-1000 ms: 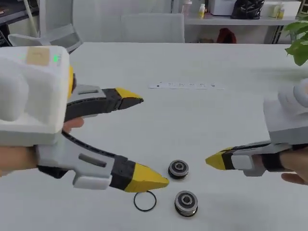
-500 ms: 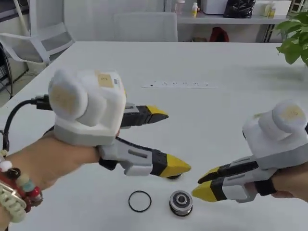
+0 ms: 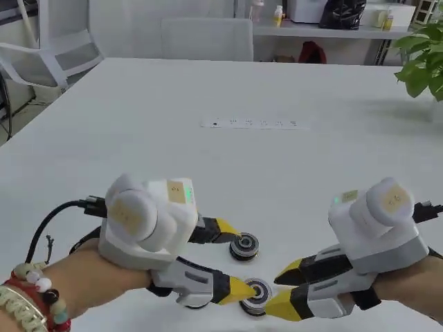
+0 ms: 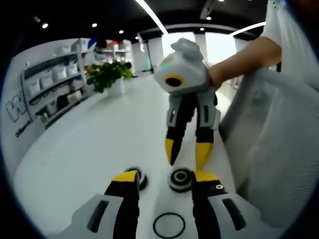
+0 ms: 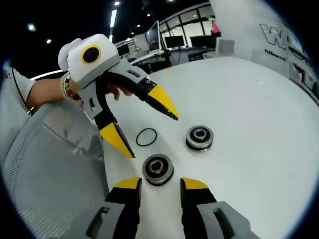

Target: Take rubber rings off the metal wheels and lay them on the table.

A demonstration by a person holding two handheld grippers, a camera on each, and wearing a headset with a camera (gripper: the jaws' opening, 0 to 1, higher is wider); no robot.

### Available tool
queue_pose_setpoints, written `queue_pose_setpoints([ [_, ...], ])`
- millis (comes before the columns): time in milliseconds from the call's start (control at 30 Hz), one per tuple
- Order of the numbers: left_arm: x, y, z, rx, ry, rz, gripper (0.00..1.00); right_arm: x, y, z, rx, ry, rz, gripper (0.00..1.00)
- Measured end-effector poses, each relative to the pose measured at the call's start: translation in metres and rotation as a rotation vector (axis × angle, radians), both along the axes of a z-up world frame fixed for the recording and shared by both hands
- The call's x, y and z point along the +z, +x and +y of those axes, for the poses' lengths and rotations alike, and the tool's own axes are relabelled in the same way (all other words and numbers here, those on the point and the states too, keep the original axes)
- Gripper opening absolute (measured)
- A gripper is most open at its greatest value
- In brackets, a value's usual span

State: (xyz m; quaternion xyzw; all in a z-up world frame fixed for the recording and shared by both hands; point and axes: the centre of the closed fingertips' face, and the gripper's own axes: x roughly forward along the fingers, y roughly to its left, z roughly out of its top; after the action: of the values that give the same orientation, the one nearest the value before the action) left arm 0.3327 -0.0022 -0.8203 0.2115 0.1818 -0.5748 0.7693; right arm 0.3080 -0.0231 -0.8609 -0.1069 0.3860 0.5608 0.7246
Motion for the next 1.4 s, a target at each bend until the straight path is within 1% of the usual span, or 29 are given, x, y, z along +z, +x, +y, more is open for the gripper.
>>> queue_pose_setpoints([
  [67, -0.002, 0.0, -0.001, 0.025, -0.032, 0.032, 0.39, -0.001, -0.001, 0.001, 0.008, -0.001, -0.007, 0.3],
  [133, -0.005, -0.003, -0.004, 0.02, -0.039, 0.055, 0.39, 0.0, -0.001, 0.003, 0.018, 0.003, -0.019, 0.28],
  [233, -0.009, -0.007, -0.008, 0.017, -0.047, 0.068, 0.36, -0.001, 0.0, 0.003, 0.025, 0.001, -0.033, 0.26],
  [267, -0.01, -0.008, -0.009, 0.018, -0.053, 0.077, 0.36, -0.003, -0.001, 0.003, 0.029, -0.007, -0.036, 0.26],
  [300, -0.012, -0.01, -0.011, 0.018, -0.059, 0.093, 0.36, -0.003, -0.001, 0.003, 0.031, -0.009, -0.036, 0.25],
  [333, -0.014, -0.011, -0.012, 0.015, -0.056, 0.099, 0.35, -0.004, -0.001, 0.003, 0.033, -0.01, -0.034, 0.25],
  [367, -0.018, -0.013, -0.012, 0.011, -0.041, 0.101, 0.34, -0.004, -0.001, 0.003, 0.04, -0.011, -0.041, 0.24],
  [433, -0.021, -0.013, -0.012, 0.01, -0.027, 0.091, 0.32, -0.005, -0.001, 0.004, 0.05, -0.015, -0.053, 0.22],
  [467, -0.021, -0.013, -0.012, 0.013, -0.028, 0.094, 0.31, -0.005, -0.001, 0.004, 0.051, -0.016, -0.055, 0.22],
  [533, -0.022, -0.013, -0.013, 0.026, -0.038, 0.119, 0.3, -0.005, -0.001, 0.005, 0.057, -0.016, -0.062, 0.21],
  [567, -0.022, -0.012, -0.013, 0.031, -0.039, 0.121, 0.29, -0.005, -0.001, 0.005, 0.059, -0.016, -0.064, 0.2],
  [633, -0.021, -0.011, -0.014, 0.033, -0.041, 0.114, 0.27, -0.005, -0.002, 0.005, 0.067, -0.018, -0.069, 0.19],
  [733, -0.021, -0.013, -0.016, 0.025, -0.041, 0.112, 0.24, -0.006, -0.002, 0.005, 0.074, -0.021, -0.077, 0.19],
  [833, -0.023, -0.015, -0.018, 0.021, -0.039, 0.12, 0.22, -0.006, -0.002, 0.005, 0.072, -0.016, -0.076, 0.19],
  [867, -0.024, -0.015, -0.018, 0.018, -0.036, 0.118, 0.22, -0.006, -0.001, 0.004, 0.072, -0.016, -0.077, 0.19],
  [933, -0.027, -0.017, -0.018, 0.004, -0.014, 0.11, 0.21, -0.006, -0.001, 0.003, 0.075, -0.02, -0.08, 0.17],
  [967, -0.027, -0.018, -0.018, 0.001, -0.02, 0.113, 0.2, -0.006, -0.001, 0.003, 0.075, -0.022, -0.081, 0.16],
  [1000, -0.028, -0.019, -0.018, 0.005, -0.027, 0.136, 0.19, -0.007, -0.001, 0.002, 0.072, -0.024, -0.078, 0.15],
  [1033, -0.028, -0.019, -0.018, 0.006, -0.023, 0.137, 0.18, -0.007, 0.0, 0.003, 0.071, -0.023, -0.077, 0.15],
  [1067, -0.027, -0.017, -0.018, 0.018, -0.03, 0.132, 0.17, -0.007, 0.0, 0.002, 0.073, -0.025, -0.08, 0.14],
  [1167, -0.028, -0.014, -0.016, 0.024, -0.019, 0.117, 0.15, -0.007, 0.0, 0.002, 0.078, -0.034, -0.089, 0.12],
  [1400, -0.026, -0.015, -0.016, 0.027, -0.023, 0.118, 0.14, -0.008, 0.001, 0.0, 0.084, -0.046, -0.094, 0.07],
])
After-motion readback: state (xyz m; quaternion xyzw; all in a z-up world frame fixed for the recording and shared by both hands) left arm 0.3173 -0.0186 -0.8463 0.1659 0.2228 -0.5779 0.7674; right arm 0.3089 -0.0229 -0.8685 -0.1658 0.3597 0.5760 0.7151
